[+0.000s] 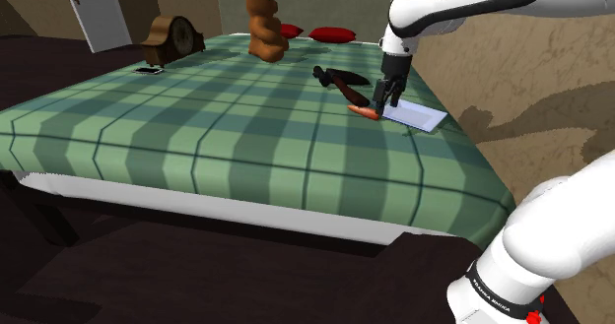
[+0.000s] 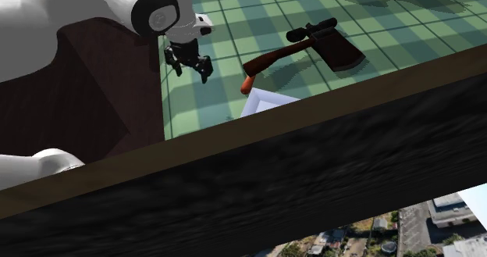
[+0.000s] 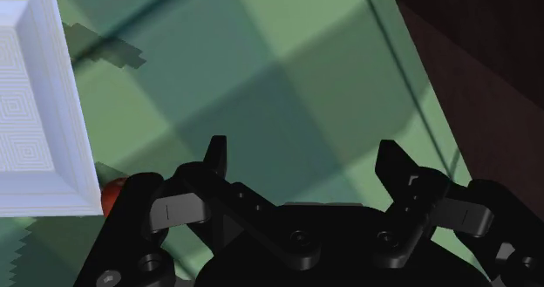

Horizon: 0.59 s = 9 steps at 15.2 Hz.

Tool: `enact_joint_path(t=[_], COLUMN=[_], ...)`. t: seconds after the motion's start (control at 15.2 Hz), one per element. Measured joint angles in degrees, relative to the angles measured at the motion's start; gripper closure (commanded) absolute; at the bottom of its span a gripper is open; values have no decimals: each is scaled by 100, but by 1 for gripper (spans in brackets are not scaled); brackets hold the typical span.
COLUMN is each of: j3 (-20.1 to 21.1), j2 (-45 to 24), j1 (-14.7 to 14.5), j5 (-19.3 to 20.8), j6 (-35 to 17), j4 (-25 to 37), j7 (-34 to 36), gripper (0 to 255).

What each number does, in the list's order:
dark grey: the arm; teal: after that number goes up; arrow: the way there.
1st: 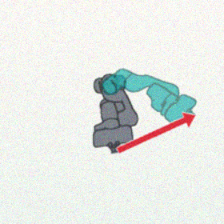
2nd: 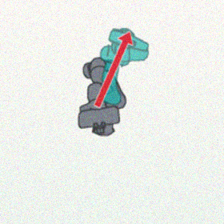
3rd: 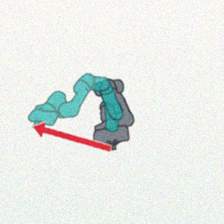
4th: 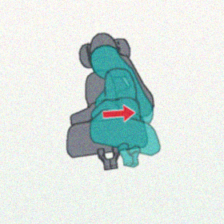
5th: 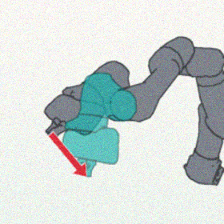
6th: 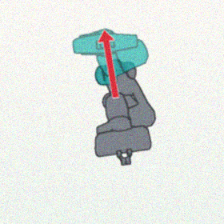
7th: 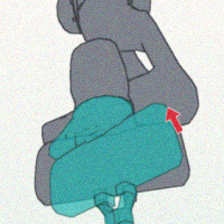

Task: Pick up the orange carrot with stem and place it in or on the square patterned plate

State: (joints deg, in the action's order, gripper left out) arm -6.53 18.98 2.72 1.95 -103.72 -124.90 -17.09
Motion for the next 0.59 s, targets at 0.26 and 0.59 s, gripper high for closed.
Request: enact_joint_path(t=[0.26, 0.59], j3=[-246, -455], j2=[-880, -1987], j1=[106, 242], j5=[-62, -244], j6=[-84, -206], j4=[717, 1584], j7=[-339, -695], gripper=[0, 0])
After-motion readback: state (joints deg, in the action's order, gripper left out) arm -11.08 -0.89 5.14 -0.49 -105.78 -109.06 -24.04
